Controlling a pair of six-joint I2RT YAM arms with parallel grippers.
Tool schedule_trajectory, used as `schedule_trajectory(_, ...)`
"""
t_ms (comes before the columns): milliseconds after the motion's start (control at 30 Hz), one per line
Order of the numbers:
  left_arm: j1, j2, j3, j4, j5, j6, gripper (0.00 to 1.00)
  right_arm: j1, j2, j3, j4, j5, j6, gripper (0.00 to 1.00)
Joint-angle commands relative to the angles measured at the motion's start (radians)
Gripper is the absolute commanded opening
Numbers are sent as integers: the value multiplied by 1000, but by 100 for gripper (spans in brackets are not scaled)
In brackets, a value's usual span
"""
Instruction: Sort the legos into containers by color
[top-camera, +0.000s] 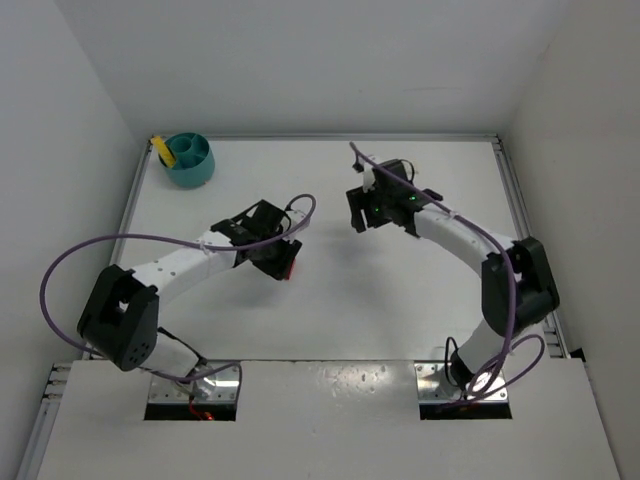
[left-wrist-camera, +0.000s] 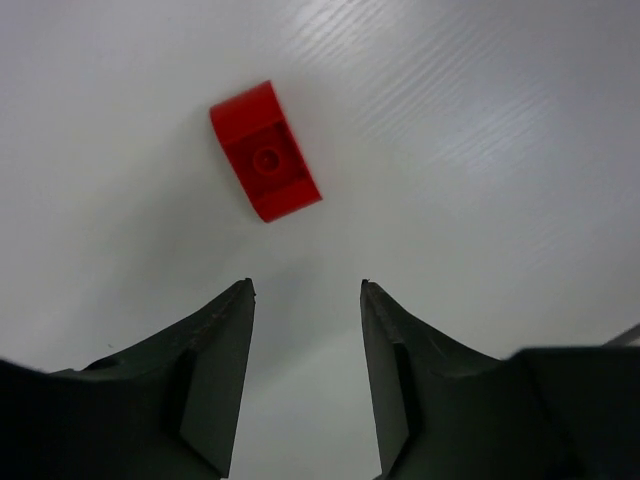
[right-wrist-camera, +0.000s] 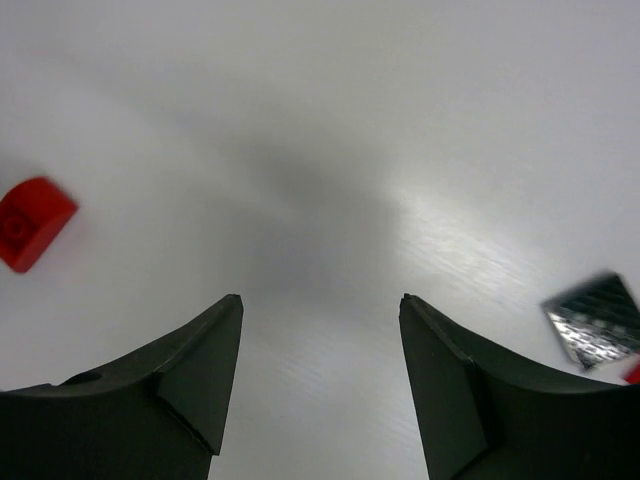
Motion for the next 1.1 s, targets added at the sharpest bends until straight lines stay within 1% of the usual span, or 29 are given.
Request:
schedule_trajectory(0,-10,26,-10,13,-94,-48,50,-53,-101,1,-46,47,3,64)
schedule_trajectory(33,-10,35,-10,13,-108,-64,50,-76,-115,1,-47,38,3,64)
schedule_trajectory(133,-10,78,-10,13,-128,-85,52,-90,-151,-48,-34,-21,-20,64)
schedule_trajectory(233,-10,119,10,13,-67,-111,53,-99,-152,-58,-24,-59,-20,64)
schedule_trajectory(333,-10,156,10,24,-56,-130,56,-99,-129,-47,-24,-80,-20,64)
schedule_trajectory(367,-10,168,10,24,-56,-140,56,-99,-129,-47,-24,-81,-20,64)
schedule_trajectory(433,-10,199,19,33,-36,-151,61,-99,-129,-47,-14,-91,-20,64)
schedule_trajectory(500,-10,217,19,49,-36,-151,62,-108,-129,-47,-14,-91,-20,64)
schedule_trajectory(600,-10,260,41,69,-36,-160,67,-108,-129,-47,-14,-100,-20,64)
schedule_trajectory(733,-10,314,61,88,-45,-170,69,-108,-129,-47,-5,-100,-20,64)
schedule_trajectory(833,30,330,61,124,-55,-179,69,-108,-129,-47,-5,-100,-20,64)
schedule_trajectory(933,60,363,73,144,-13,-170,64,-108,-129,-58,-5,-120,-38,64)
schedule_trajectory(1000,60,372,73,144,5,-154,55,-118,-138,-67,-5,-134,-48,64)
schedule_trajectory(1033,70,373,73,144,5,-133,51,-118,-138,-67,-5,-143,-61,64)
schedule_trajectory(1067,70,373,73,144,31,-121,37,-118,-147,-78,-5,-166,-83,61)
